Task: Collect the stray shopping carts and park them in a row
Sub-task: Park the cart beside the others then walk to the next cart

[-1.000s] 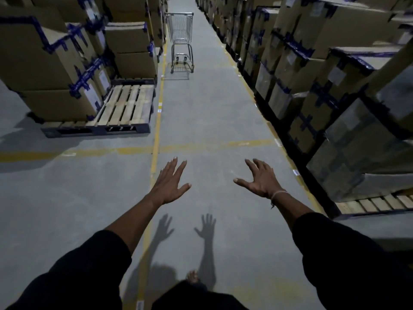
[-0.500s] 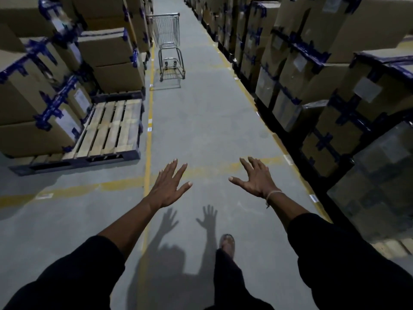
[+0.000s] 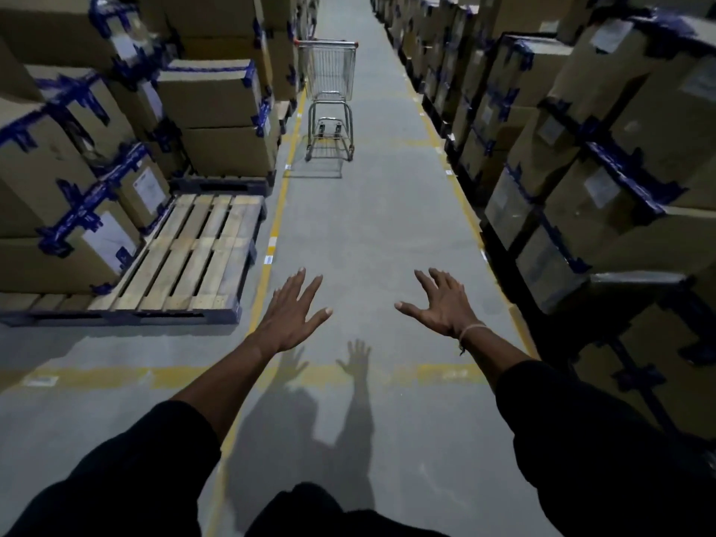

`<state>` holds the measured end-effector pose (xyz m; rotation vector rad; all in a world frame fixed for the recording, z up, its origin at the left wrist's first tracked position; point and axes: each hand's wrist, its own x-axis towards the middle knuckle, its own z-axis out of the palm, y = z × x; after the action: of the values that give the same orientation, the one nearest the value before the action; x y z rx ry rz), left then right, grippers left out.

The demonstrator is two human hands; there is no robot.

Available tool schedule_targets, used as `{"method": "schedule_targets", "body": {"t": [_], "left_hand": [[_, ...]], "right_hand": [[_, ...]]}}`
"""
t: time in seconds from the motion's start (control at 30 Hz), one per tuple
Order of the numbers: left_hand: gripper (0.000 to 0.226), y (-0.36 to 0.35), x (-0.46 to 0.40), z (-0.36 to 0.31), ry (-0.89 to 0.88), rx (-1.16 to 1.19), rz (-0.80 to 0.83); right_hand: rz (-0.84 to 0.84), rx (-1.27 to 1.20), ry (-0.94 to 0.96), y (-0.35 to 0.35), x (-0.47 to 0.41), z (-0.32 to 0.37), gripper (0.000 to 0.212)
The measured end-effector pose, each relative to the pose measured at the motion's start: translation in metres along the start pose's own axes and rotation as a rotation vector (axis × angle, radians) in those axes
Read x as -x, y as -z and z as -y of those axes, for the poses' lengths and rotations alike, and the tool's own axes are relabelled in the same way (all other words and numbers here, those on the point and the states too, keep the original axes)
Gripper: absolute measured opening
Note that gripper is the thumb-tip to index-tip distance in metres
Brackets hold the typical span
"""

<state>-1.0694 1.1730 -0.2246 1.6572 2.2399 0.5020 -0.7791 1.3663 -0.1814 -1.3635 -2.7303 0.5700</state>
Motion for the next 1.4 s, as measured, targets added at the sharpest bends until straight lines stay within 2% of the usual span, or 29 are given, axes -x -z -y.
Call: {"method": "schedule_targets", "body": {"t": [0.27, 0.47, 0.67, 0.8, 0.9, 1.0, 1.13, 1.4], "left_hand": [[0.093, 0.036, -0.220, 0.110, 0.007, -0.040, 0.005], [0.093, 0.099, -0.394, 0.178, -0.030, -0.081, 0.071], [0.097, 0.151, -0.554, 0.218, -0.089, -0.116, 0.075], [0.086, 0.158, -0.664, 0.249, -0.069, -0.136, 0.078], [0.082, 0.162, -0.754, 0.268, -0.049, -0.131, 0.064], [0.091, 0.167, -0.843, 0.284, -0.037, -0.122, 0.046], [0.099, 0.186, -0.950, 0.297, -0.018, -0.116, 0.029], [0.082, 0.222, -1.128, 0.339, 0.057, -0.083, 0.019]], "right_hand": [[-0.014, 0.013, 0.018, 0.003, -0.255, 0.020, 0.125], [-0.027, -0.037, -0.017, 0.016, -0.430, 0.052, 0.136], [-0.051, -0.082, -0.034, 0.042, -0.587, 0.060, 0.137], [-0.050, -0.083, -0.039, 0.054, -0.701, 0.045, 0.128], [-0.046, -0.070, -0.034, 0.065, -0.798, 0.030, 0.130], [-0.043, -0.067, -0.019, 0.077, -0.898, 0.015, 0.129], [-0.020, -0.047, 0.010, 0.103, -1.018, 0.006, 0.138], [0.032, -0.001, 0.095, 0.148, -1.220, 0.019, 0.125]]}}
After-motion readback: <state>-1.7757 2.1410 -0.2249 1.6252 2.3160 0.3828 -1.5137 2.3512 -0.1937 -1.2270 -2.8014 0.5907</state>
